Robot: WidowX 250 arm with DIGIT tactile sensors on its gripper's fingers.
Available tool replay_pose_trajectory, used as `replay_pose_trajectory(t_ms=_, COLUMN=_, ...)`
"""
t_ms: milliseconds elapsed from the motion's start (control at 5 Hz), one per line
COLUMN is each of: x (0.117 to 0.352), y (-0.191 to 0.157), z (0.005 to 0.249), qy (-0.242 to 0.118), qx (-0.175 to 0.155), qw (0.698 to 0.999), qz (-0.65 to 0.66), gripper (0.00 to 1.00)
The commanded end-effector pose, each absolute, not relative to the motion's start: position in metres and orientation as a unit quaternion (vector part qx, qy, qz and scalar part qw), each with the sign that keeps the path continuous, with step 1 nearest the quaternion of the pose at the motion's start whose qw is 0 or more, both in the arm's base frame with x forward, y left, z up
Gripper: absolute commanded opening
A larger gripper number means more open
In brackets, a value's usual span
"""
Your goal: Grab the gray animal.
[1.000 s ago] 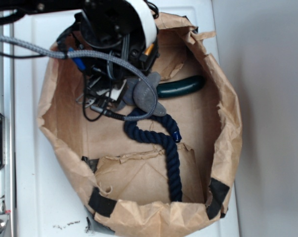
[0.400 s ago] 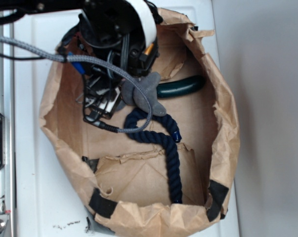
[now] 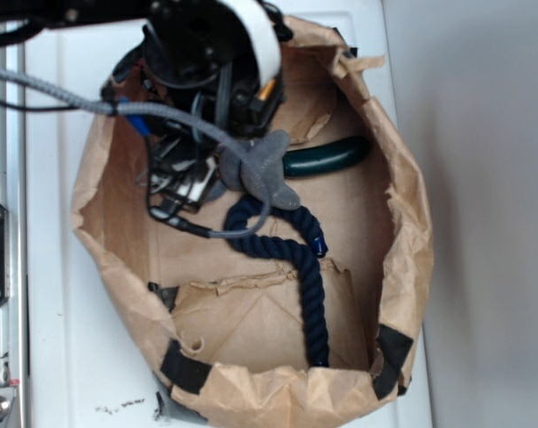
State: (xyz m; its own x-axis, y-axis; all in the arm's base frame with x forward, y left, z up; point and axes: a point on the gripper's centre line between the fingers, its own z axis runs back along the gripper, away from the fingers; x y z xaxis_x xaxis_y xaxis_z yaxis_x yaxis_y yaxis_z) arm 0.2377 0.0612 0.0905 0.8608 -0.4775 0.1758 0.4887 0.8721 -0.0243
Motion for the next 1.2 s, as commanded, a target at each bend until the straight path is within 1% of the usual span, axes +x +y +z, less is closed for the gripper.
replay_pose_trajectory(t_ms=0, x=0.216, y=0.055, z=0.056, qy=-0.118, qx=0.007, qw=0.956, qz=-0.270, gripper=1.00)
replay_pose_trajectory(t_ms=200, x=0.217, y=0.049, z=0.045, qy=-0.119, qx=0.019, qw=0.956, qz=-0.267, gripper=1.00)
replay_pose_trajectory(t_ms=400, x=0.243, y=0.038, z=0.042, qy=-0.125, qx=0.022, qw=0.960, qz=-0.248, gripper=1.00)
replay_pose_trajectory(t_ms=600, x=0.285, y=0.026, z=0.050, qy=-0.127, qx=0.014, qw=0.966, qz=-0.223, gripper=1.00)
replay_pose_trajectory(t_ms=800, x=0.302, y=0.022, z=0.054, qy=-0.123, qx=0.012, qw=0.969, qz=-0.216, gripper=1.00)
replay_pose_trajectory(t_ms=1000, x=0.310, y=0.020, z=0.061, qy=-0.122, qx=0.010, qw=0.970, qz=-0.209, gripper=1.00)
